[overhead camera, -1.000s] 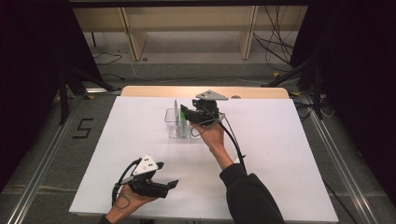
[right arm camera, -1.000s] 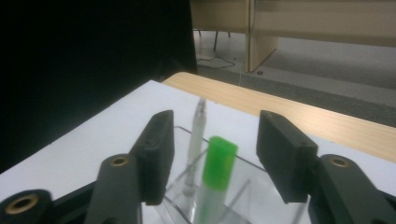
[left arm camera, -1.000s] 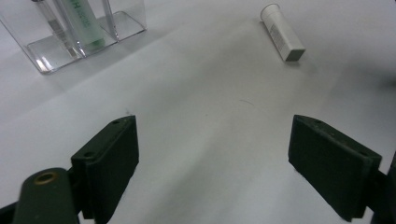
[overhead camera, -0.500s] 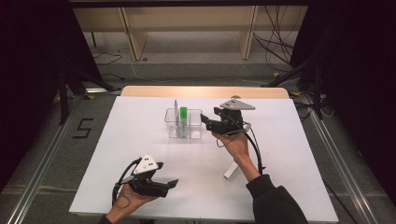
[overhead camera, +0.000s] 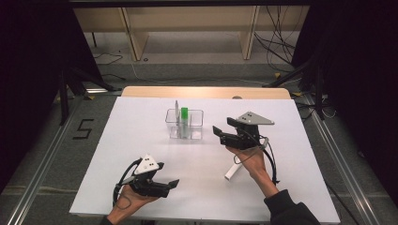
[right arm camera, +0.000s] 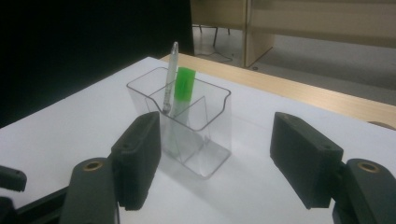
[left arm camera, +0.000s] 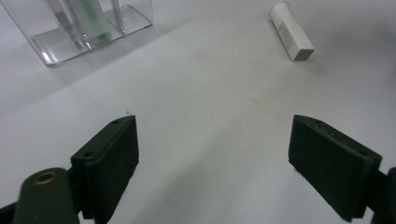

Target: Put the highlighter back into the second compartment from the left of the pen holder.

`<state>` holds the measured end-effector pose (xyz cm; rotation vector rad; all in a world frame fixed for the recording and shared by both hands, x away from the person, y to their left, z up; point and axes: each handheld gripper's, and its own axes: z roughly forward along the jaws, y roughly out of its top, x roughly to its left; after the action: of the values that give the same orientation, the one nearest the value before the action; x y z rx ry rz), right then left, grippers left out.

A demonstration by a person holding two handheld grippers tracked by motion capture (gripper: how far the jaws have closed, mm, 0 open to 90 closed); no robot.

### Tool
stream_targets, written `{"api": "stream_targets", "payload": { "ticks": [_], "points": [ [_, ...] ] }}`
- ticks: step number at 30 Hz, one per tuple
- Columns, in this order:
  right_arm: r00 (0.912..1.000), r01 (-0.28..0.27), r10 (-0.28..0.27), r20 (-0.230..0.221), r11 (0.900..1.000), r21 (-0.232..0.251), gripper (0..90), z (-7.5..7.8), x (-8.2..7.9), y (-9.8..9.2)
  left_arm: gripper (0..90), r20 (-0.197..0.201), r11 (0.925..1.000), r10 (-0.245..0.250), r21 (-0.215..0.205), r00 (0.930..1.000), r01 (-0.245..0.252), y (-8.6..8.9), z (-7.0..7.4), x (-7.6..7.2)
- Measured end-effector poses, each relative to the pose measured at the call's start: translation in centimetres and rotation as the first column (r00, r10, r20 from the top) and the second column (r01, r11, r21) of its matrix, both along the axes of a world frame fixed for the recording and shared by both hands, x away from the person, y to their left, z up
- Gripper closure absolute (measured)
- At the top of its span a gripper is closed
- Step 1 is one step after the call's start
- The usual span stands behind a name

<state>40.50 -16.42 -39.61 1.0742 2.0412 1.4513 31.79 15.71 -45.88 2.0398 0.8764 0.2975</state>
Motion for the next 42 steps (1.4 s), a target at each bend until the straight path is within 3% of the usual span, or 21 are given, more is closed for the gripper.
{"api": "stream_targets", "payload": {
  "ticks": [6, 15, 42],
  "points": [
    [1.0, 0.002, -0.002, 0.002, 1.0, -0.016, 33.9, -0.7, -1.6, -1.7, 16.0, -0.009, 0.9998, 0.0, -0.02, 1.0, 0.0, -0.1, 0.4, 0.1],
    [0.9998, 0.001, -0.001, -0.019, 1.0, 0.003, 33.8, -1.8, -4.0, -3.7, 16.0, -0.028, 0.9995, 0.004, -0.031, 0.9996, -0.005, -0.7, 0.5, 0.4],
    [0.9999, 0.014, -0.014, -0.01, 1.0, -0.017, 32.9, -3.1, -8.0, -6.2, 16.0, -0.06, 0.9999, 0.012, 0.001, 0.9981, -0.012, -3.7, 0.4, 1.5]
  ]
}}
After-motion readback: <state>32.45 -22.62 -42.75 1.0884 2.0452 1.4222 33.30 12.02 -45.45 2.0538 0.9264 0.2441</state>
